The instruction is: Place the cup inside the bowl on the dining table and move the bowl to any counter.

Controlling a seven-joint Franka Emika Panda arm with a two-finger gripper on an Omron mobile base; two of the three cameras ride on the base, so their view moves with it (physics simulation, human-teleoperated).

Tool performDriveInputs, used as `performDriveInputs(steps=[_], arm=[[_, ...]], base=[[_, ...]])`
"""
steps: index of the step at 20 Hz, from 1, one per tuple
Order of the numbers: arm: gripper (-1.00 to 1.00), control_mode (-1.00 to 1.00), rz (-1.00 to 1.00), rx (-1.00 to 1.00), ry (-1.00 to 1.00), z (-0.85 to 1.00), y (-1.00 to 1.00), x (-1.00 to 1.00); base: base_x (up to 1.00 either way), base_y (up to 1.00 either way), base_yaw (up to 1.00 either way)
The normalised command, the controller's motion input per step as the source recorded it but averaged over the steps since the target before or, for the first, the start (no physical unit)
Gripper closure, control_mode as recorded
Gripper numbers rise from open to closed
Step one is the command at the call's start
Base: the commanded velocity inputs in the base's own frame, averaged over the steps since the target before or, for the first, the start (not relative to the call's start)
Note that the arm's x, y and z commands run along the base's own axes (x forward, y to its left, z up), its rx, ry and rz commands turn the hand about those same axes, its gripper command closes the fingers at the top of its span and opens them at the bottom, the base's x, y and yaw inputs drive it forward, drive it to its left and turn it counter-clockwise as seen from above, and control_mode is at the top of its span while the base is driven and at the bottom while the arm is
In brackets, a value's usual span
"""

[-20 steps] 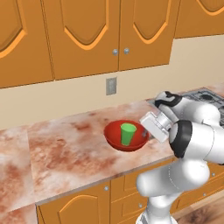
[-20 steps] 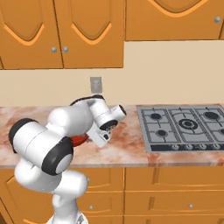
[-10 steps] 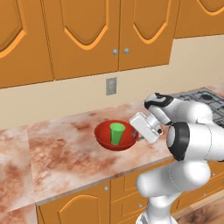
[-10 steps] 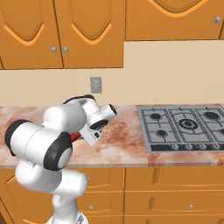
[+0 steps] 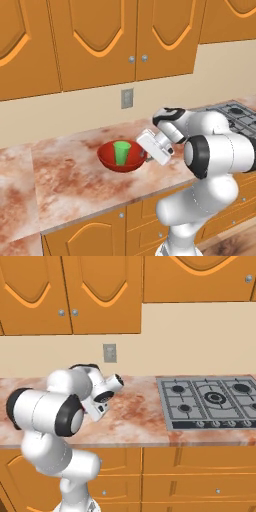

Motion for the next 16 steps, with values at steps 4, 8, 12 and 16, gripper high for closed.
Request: performDriveInputs(steps=[4,8,12,16], arm=[[1.0,-1.0,-0.03,0.0,0.03,-0.25,0.3,0.2],[1.0,-1.0,-0.03,0.0,0.02,-0.23,0.27,0.17],[1.0,-1.0,-0.01,0.0,0.0,-0.18,0.23,0.15],[1.0,-1.0,-0.01,0.0,0.0,-0.17,0.24,0.15]], base=[[0.0,0.0,0.0],[0.0,0.0,0.0],[0.0,0.0,0.0],[0.0,0.0,0.0]])
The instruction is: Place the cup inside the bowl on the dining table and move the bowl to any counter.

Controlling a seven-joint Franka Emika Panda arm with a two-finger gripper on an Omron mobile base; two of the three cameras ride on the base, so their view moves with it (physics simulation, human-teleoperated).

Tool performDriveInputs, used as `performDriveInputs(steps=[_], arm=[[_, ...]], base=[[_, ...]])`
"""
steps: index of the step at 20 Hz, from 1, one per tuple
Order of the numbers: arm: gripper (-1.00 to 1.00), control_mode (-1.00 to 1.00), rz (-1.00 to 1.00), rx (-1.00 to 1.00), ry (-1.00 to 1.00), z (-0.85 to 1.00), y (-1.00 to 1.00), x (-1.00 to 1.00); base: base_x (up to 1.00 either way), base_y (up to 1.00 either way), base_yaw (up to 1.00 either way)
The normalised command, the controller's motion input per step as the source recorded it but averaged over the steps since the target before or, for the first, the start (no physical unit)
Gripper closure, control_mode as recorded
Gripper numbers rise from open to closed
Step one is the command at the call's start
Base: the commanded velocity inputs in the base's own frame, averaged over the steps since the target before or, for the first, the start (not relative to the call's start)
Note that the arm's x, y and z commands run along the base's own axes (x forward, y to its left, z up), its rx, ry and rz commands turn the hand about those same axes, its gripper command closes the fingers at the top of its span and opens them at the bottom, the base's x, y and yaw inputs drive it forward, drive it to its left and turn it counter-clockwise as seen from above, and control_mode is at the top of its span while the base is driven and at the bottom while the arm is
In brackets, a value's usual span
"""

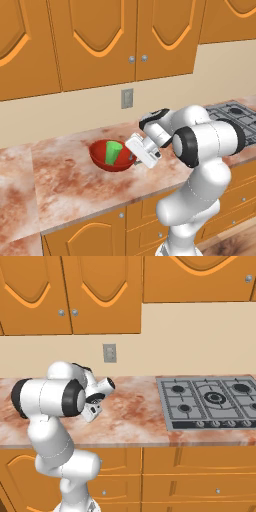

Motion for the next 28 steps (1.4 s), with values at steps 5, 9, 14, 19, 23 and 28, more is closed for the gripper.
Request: performDriveInputs(steps=[5,9,14,19,23,28], arm=[[1.0,-1.0,-0.01,0.0,0.0,-0.07,0.22,0.04],[1.0,-1.0,0.0,0.0,0.0,0.0,0.12,-0.01],[-1.0,-1.0,0.0,0.0,0.0,0.03,0.16,-0.11],[-1.0,-1.0,0.0,0.0,0.0,0.03,0.13,-0.13],[-1.0,-1.0,0.0,-0.01,0.0,0.08,0.04,-0.3],[-1.0,-1.0,-0.03,-0.01,0.0,0.19,0.01,-0.42]], base=[[0.0,0.0,0.0],[0.0,0.0,0.0],[0.0,0.0,0.0],[0.0,0.0,0.0],[0.0,0.0,0.0],[0.0,0.0,0.0]])
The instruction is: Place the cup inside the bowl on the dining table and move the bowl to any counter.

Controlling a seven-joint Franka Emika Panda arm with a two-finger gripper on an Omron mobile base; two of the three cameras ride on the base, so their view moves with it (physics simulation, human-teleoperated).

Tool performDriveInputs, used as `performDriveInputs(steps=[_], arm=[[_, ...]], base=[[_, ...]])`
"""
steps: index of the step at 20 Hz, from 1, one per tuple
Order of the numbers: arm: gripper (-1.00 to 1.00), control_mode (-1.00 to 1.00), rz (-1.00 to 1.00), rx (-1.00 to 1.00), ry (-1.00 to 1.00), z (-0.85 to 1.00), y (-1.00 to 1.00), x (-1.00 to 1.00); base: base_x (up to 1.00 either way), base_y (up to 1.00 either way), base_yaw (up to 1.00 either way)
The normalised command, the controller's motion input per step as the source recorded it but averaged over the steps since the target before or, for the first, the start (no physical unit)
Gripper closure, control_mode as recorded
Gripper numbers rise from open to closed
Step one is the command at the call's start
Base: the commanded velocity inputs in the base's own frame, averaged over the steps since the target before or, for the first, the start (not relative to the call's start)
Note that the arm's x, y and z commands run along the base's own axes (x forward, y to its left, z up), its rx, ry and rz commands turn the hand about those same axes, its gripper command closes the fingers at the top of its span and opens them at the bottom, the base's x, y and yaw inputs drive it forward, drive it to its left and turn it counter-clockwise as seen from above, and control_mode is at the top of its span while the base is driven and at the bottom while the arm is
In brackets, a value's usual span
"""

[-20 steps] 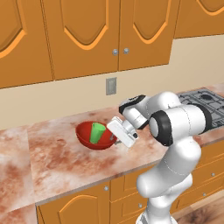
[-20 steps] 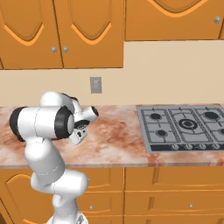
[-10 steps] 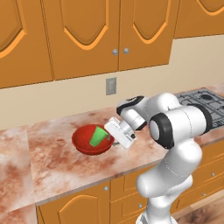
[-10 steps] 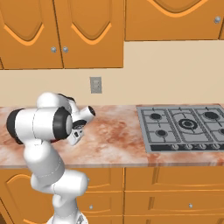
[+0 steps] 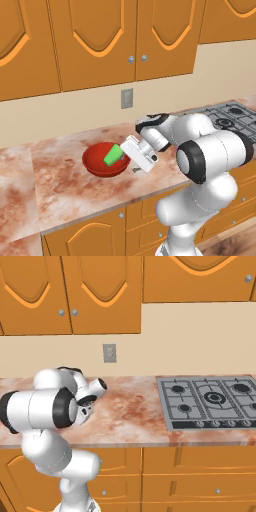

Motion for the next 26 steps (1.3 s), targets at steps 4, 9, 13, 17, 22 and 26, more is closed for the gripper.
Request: performDriveInputs(steps=[4,9,13,17,22,26], arm=[[-1.0,-1.0,-0.06,0.0,0.0,0.31,0.0,-0.61],[-1.0,-1.0,-0.07,-0.02,0.0,0.33,0.0,-0.61],[-1.0,-1.0,-0.07,-0.04,0.0,0.24,0.0,-0.54],[-1.0,-1.0,-0.08,-0.13,0.0,0.41,0.0,-0.46],[-1.0,-1.0,-0.05,-0.21,0.0,0.56,0.0,-0.26],[-1.0,-1.0,-0.02,-0.21,0.0,0.57,0.0,-0.18]], base=[[0.0,0.0,0.0],[0.0,0.0,0.0],[0.0,0.0,0.0],[0.0,0.0,0.0],[0.0,0.0,0.0],[0.0,0.0,0.0]])
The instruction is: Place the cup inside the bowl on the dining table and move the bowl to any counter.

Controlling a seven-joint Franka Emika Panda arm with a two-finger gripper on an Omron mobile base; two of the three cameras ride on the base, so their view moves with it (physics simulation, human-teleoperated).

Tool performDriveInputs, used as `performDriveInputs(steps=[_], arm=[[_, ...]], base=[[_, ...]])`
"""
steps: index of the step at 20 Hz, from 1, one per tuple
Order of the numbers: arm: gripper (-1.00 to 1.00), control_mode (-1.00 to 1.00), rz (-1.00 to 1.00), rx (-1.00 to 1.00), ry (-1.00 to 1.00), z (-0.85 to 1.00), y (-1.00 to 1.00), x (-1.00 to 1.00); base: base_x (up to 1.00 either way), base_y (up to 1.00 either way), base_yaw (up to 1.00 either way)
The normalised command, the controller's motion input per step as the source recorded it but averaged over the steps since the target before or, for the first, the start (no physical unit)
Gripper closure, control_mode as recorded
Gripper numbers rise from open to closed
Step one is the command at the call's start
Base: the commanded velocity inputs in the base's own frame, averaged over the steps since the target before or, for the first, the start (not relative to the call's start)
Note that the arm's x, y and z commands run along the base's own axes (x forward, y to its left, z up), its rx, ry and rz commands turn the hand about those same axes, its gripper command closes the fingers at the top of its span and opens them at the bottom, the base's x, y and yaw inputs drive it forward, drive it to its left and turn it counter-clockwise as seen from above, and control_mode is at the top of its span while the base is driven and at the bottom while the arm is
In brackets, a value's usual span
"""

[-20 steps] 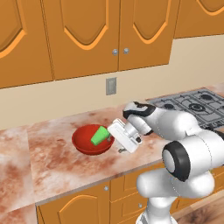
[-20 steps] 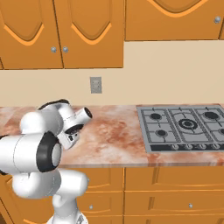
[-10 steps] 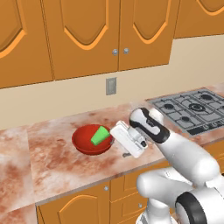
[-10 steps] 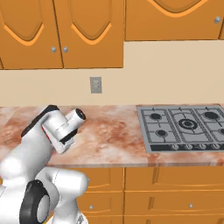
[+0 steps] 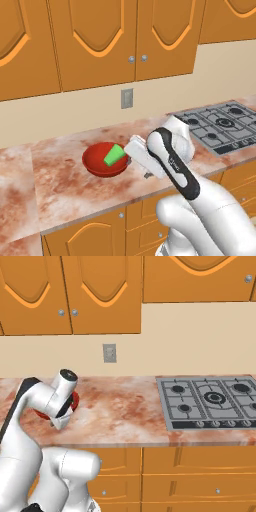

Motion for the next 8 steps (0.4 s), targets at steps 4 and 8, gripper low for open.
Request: performDriveInputs(steps=[4,8], arm=[[-1.0,-1.0,0.0,-0.16,0.0,0.37,0.0,-0.3],[-1.0,-1.0,0.0,-0.14,0.0,0.31,0.0,-0.42]], base=[[0.0,0.0,0.0],[0.0,0.0,0.0]])
